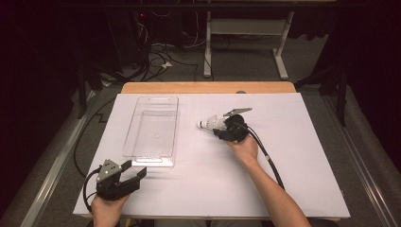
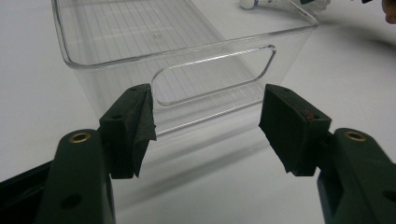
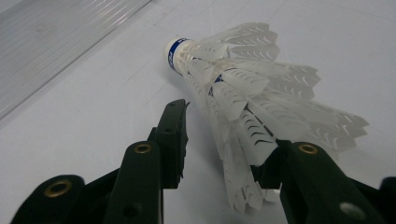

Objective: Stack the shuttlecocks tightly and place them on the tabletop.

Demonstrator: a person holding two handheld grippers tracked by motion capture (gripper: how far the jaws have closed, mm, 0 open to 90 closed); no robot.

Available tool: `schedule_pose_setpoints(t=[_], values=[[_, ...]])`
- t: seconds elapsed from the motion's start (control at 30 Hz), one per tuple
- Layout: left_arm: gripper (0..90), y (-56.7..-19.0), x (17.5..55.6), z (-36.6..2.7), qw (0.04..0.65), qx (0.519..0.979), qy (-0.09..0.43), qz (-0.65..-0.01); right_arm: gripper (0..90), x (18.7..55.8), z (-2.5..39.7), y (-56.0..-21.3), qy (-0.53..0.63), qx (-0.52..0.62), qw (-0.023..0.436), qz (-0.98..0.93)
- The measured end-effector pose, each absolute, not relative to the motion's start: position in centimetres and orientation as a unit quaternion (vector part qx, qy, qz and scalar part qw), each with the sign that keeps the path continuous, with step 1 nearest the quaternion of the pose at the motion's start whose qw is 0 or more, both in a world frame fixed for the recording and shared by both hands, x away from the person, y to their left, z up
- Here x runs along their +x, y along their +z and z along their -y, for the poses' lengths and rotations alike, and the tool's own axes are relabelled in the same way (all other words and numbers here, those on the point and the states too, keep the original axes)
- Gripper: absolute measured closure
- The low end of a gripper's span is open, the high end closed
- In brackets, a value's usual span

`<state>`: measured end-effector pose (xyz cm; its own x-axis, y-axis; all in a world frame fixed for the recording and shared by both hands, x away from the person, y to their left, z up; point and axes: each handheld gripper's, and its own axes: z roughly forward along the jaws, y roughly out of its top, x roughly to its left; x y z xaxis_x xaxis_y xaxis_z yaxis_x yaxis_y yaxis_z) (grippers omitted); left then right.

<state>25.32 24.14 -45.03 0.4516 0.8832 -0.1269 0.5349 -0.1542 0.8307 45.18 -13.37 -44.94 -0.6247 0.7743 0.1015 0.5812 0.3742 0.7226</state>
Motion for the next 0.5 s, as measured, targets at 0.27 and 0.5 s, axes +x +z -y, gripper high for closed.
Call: schedule_pose_setpoints(t=[0.27,0.5], values=[[36.0,-45.04,25.33,-24.13,0.435,0.733,0.200,-0.484,62.0,45.33,13.19,-45.07,0.374,0.417,0.130,-0.818],[36.0,-45.04,25.34,-24.14,0.434,0.733,0.200,-0.484,60.3,45.42,13.04,-45.16,0.373,0.420,0.135,-0.816]])
